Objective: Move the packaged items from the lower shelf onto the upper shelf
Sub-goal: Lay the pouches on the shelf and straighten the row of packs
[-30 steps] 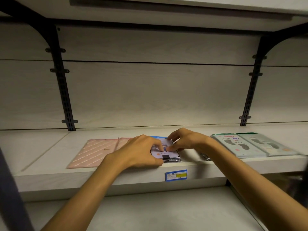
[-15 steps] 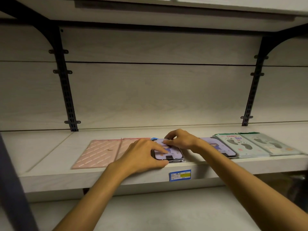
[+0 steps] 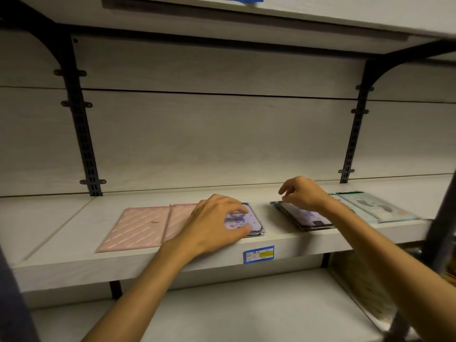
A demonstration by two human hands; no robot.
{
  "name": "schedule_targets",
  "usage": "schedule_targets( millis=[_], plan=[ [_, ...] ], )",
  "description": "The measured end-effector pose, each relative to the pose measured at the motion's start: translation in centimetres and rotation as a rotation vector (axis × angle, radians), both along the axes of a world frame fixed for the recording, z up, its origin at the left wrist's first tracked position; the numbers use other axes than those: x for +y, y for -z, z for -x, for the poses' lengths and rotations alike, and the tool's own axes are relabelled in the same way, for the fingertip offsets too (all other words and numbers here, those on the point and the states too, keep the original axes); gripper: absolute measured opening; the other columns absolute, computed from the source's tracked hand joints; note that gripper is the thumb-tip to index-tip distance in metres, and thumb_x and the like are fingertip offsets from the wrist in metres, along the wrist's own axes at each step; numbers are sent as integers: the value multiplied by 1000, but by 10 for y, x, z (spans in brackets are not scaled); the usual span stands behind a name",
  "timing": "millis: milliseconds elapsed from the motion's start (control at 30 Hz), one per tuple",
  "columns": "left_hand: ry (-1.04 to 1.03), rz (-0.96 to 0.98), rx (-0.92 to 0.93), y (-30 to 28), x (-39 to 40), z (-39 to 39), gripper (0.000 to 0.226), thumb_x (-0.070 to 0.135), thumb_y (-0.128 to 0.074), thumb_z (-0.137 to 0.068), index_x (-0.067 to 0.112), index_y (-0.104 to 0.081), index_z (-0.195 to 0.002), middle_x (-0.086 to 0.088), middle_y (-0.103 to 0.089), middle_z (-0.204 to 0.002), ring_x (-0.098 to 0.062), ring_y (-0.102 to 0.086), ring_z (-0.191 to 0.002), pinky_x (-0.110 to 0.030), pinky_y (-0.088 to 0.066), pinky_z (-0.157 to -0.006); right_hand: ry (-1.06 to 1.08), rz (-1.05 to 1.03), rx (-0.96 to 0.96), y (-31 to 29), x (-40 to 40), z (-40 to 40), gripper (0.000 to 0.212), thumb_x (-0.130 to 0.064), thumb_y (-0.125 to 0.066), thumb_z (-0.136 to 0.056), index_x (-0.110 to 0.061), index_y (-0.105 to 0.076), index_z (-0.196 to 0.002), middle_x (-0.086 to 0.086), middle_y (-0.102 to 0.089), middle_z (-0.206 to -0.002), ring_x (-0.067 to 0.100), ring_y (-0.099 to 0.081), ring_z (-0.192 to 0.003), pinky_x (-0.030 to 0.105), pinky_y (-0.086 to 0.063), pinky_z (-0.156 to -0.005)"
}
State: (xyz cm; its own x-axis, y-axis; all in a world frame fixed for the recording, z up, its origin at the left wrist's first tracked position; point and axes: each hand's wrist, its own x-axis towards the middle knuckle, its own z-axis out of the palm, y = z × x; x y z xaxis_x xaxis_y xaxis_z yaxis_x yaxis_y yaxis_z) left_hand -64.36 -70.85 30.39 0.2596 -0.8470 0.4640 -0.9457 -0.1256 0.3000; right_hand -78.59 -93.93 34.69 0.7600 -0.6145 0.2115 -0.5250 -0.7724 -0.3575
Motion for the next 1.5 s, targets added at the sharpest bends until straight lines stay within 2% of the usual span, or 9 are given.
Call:
schedule_targets(
  millis=[167,267,500,600,767,1000,1200,1367,1500],
  plan=[
    [-6,-22,5,-17,-26,33,38,60,-60,-82,41,-69,-113,20,-67,-116,-6,-59,-105,-32,-48,-93,57,44,109,-7,-22,28,26,-27,-76,-82,-17,-73,-106,2,-73,-104,20,-66,-93,32,-53,-83],
    [-28,-81,-3,-22,-48,55,40,61,-59,-83,42,-66,-117,19,-67,-118,-8,-61,-106,-32,-48,-86,75,83,145,-6,-30,32,33,-39,-79,-76,-22,-73,-103,-2,-73,-99,18,-65,-89,28,-50,-75],
    [-69,-140,31,-15,-98,91,52,74,-58,-76,45,-63,-118,11,-70,-109,-15,-63,-98,-35,-53,-84,2,131,204,-4,-42,28,38,-47,-75,-71,-27,-72,-103,-3,-74,-101,21,-68,-94,35,-56,-84],
    [-17,-182,87,-13,-112,98,45,68,-62,-76,43,-66,-113,13,-68,-94,-10,-62,-86,-35,-56,-77,-48,120,212,-3,-43,26,30,-38,-69,-79,-22,-74,-104,2,-74,-103,23,-68,-94,37,-57,-86],
    [-22,-183,90,-10,-122,103,19,61,-65,-77,46,-63,-88,14,-64,-93,-9,-60,-85,-36,-55,-77,-95,63,225,-1,-39,30,33,-31,-57,-89,-13,-70,-113,10,-71,-111,28,-65,-103,40,-54,-92],
    [-12,-170,90,-9,-124,101,28,54,-67,-82,30,-71,-96,12,-63,-95,-10,-60,-85,-31,-54,-73,-113,-29,330,-8,-26,33,37,-14,-49,-93,-11,-60,-129,14,-65,-123,30,-61,-110,35,-49,-89],
    [-25,-184,34,-13,-113,93,10,48,-65,-84,42,-59,-79,19,-50,-67,-9,-52,-66,-22,-34,-54,-141,-142,294,-8,-22,24,41,-9,-51,-91,-14,-57,-131,11,-66,-118,29,-65,-102,41,-58,-85],
    [-111,-199,-131,-22,-96,85,16,51,-60,-83,36,-66,-87,12,-48,-59,-10,-49,-60,-24,-28,-54,-192,-189,216,-3,-15,17,47,-5,-50,-87,-15,-57,-132,11,-61,-127,29,-63,-108,41,-56,-90],
    [-144,-234,-174,-27,-86,77,29,49,-60,-83,36,-71,-106,20,-45,-63,-9,-46,-67,-29,-34,-67,-219,-222,162,2,-15,14,44,-7,-56,-90,-11,-56,-134,11,-60,-130,28,-62,-109,36,-55,-92]
  ],
)
